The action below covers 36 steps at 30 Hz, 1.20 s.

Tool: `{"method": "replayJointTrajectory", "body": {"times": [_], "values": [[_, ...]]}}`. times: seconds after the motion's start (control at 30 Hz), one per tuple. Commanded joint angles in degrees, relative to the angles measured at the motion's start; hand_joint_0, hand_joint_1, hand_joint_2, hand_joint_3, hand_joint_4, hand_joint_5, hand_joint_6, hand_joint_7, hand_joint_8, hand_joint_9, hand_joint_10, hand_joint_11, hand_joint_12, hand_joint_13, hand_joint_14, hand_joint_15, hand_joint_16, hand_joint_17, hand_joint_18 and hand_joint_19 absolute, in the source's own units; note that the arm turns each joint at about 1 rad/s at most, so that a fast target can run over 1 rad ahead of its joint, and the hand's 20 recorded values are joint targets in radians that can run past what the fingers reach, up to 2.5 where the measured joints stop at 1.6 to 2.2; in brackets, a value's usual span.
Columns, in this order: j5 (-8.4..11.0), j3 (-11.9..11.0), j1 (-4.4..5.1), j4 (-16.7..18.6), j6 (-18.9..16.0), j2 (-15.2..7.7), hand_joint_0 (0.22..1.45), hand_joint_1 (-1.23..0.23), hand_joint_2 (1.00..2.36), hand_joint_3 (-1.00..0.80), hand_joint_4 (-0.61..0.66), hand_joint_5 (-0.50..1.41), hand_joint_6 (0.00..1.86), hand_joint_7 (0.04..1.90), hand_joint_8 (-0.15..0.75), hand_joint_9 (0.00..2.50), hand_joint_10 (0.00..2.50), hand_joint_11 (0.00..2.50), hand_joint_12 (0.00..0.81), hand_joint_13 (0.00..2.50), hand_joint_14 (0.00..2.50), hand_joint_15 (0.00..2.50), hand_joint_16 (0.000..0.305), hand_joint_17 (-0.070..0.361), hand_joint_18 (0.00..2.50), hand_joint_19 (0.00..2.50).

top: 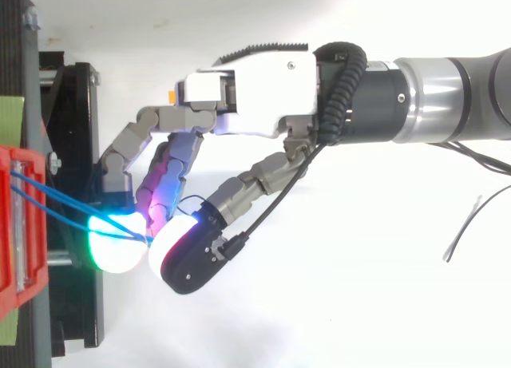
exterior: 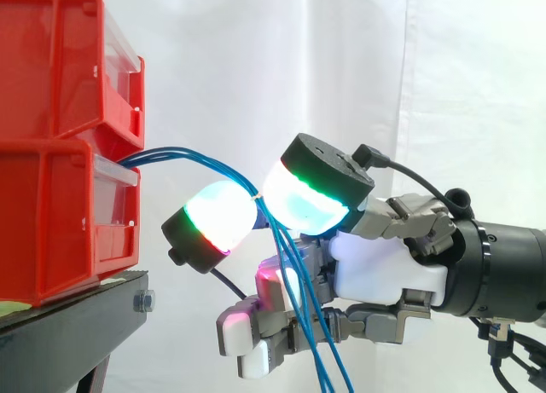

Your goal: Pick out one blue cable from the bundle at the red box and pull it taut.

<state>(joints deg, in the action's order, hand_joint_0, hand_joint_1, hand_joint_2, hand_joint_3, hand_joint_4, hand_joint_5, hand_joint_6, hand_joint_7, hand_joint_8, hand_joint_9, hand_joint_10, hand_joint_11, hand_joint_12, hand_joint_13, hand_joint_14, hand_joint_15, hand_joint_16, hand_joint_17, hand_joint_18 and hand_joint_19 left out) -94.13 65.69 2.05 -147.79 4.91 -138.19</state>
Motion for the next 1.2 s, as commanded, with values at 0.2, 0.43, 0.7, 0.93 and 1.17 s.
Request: {"method": "replayJointTrajectory", "body": {"times": [0.2,0.43,0.7,0.93,1.17], "values": [[0.0,-0.03,-0.11,-0.65,0.01,-0.06,0.65,-0.78,1.0,-0.5,-0.09,-0.1,0.94,0.64,0.27,1.2,0.02,0.62,0.303,0.88,0.02,0.45,0.041,0.091,0.71,0.58],[-0.18,-0.03,-0.2,-1.44,0.01,0.03,0.62,-0.74,1.0,-0.5,-0.05,-0.1,0.93,0.63,0.266,1.21,0.02,0.62,0.301,0.88,0.02,0.44,0.04,0.091,0.71,0.58],[-0.53,-0.03,-0.2,-2.5,0.45,0.29,0.55,-0.61,1.0,-0.5,0.01,-0.09,0.91,0.64,0.269,1.22,0.02,0.6,0.303,0.86,0.02,0.43,0.042,0.096,0.71,0.59],[-1.14,-0.03,-0.55,-3.11,0.63,0.29,0.52,-0.57,1.0,-0.5,0.01,-0.08,0.89,0.68,0.274,1.23,0.02,0.58,0.309,0.88,0.02,0.43,0.044,0.099,0.73,0.59],[-1.32,-0.03,-0.73,-3.2,0.63,0.47,0.59,-0.62,1.0,-0.5,-0.04,-0.08,0.88,0.72,0.26,1.22,0.02,0.58,0.286,0.85,0.02,0.41,0.041,0.092,0.69,0.6]]}}
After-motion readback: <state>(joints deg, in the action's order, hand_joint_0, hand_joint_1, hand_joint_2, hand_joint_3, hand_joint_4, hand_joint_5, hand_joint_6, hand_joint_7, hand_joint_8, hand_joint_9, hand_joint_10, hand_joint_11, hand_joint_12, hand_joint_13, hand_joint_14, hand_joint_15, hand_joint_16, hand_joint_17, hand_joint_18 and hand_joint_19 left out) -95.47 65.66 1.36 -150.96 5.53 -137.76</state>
